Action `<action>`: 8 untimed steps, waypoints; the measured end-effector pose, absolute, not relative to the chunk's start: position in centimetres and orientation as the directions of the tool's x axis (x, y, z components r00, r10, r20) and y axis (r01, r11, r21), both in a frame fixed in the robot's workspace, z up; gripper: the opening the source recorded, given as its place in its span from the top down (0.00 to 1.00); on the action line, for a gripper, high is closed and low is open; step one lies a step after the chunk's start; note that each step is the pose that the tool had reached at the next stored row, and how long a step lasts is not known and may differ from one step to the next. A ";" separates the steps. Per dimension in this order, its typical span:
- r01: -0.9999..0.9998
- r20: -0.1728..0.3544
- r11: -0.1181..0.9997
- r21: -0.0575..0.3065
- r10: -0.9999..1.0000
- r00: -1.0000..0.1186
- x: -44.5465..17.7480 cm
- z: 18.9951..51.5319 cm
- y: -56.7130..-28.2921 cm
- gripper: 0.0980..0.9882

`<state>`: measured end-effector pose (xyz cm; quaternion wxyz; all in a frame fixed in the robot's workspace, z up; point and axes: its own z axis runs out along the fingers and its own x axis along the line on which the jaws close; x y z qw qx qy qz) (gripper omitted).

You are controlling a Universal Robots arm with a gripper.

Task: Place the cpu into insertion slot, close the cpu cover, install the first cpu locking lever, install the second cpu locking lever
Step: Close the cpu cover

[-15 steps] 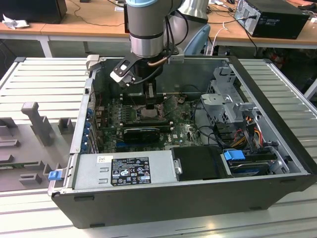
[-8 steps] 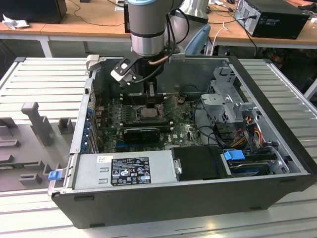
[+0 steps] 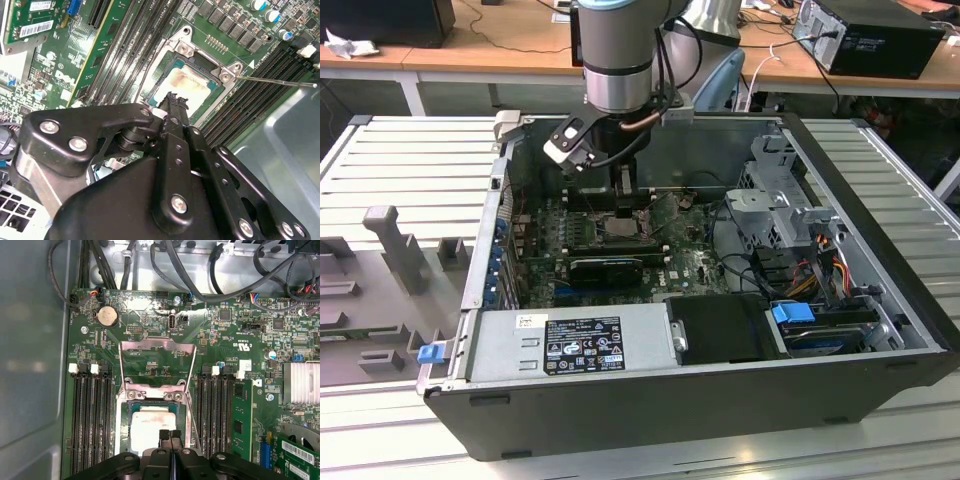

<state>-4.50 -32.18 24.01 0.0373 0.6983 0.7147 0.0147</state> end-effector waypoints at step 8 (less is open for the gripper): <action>0.997 -0.033 0.024 0.073 0.999 -0.022 -4.5 25.1 -32.2 0.99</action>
